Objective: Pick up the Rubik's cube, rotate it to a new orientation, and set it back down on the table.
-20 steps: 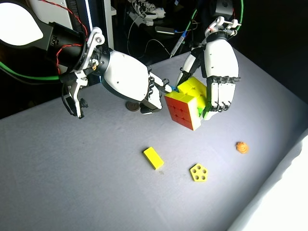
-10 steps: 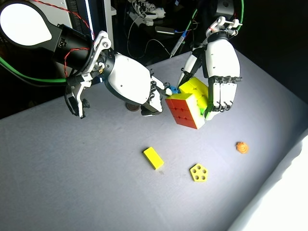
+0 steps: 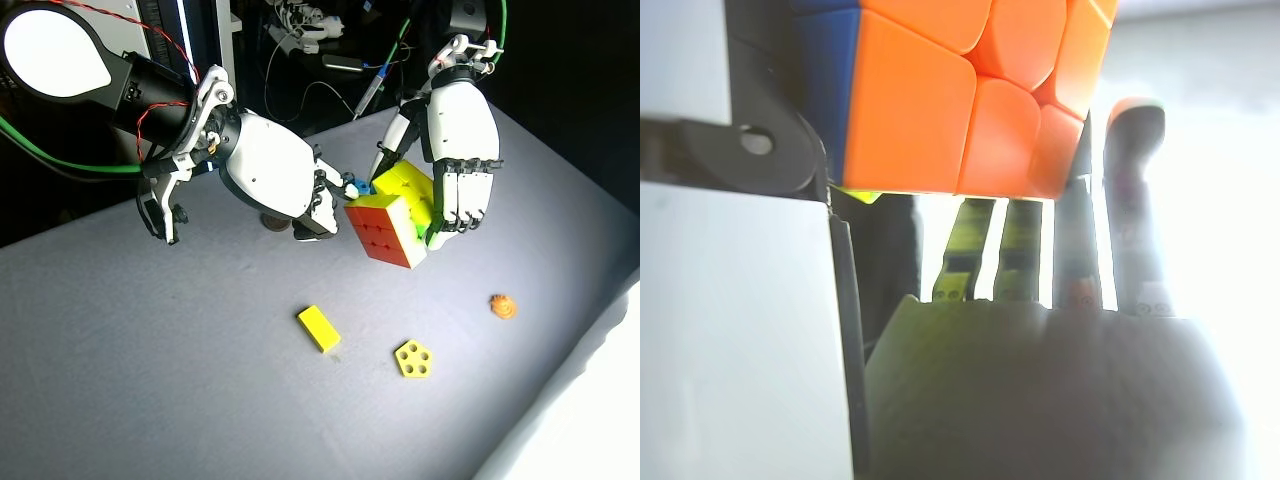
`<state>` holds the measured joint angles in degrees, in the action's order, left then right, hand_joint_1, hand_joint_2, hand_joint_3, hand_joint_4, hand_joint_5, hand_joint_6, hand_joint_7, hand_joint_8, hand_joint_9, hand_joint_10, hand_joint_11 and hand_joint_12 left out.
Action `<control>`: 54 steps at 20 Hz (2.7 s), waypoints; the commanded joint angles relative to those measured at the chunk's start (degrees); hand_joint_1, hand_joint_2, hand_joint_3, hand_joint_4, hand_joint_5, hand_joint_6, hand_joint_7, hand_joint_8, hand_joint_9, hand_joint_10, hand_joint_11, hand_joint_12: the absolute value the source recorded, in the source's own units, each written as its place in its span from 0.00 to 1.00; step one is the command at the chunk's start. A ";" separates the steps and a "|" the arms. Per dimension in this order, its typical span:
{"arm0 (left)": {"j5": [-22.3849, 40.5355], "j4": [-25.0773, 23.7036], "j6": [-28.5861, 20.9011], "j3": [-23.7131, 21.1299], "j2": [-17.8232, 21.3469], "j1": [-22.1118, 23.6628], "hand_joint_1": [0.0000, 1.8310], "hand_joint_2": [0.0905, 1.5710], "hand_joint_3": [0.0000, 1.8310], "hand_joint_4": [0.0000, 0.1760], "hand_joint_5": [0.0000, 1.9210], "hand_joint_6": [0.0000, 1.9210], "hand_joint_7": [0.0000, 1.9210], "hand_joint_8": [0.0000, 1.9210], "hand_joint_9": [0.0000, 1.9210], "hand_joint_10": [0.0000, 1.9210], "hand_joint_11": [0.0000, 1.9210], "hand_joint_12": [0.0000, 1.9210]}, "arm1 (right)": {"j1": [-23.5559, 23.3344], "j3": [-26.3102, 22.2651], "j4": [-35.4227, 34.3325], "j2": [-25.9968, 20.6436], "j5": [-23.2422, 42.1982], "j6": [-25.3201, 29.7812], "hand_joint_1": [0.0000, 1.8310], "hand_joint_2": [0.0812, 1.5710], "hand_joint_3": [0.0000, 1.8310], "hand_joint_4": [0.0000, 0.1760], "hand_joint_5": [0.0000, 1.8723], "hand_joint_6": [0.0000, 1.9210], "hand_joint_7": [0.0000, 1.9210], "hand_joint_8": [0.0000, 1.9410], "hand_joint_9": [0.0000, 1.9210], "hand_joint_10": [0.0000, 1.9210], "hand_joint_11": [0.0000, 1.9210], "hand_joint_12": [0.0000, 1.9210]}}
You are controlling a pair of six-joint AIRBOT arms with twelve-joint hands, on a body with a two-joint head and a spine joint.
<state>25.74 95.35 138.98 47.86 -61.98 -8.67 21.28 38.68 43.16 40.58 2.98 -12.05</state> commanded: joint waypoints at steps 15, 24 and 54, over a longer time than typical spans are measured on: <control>-1.51 -2.08 -1.02 -0.17 0.41 1.21 0.56 0.89 0.00 0.03 0.26 0.87 0.27 0.95 0.21 1.00 0.20 1.00 | -0.14 2.81 -2.86 2.49 0.27 0.34 0.10 0.78 0.00 0.00 0.04 0.00 0.23 0.57 0.20 0.88 0.13 1.00; -1.52 -2.07 -1.02 -0.19 0.41 1.30 0.55 0.90 0.00 0.07 0.24 0.90 0.25 0.98 0.20 1.00 0.20 1.00 | -1.55 3.80 -4.34 3.27 -0.01 0.25 0.10 0.78 0.00 0.00 0.05 0.01 0.23 0.58 0.20 0.88 0.14 1.00; -1.38 -1.43 -1.03 -0.11 0.47 1.84 0.54 0.91 0.00 0.06 0.22 0.92 0.25 0.97 0.20 1.00 0.19 1.00 | -1.96 6.62 -4.37 9.86 -6.50 2.71 0.09 0.78 0.00 0.00 0.05 0.00 0.23 0.57 0.20 0.87 0.13 1.00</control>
<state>24.56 96.29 138.52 47.79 -61.80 -7.99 20.14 45.52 38.94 50.52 -7.75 -10.00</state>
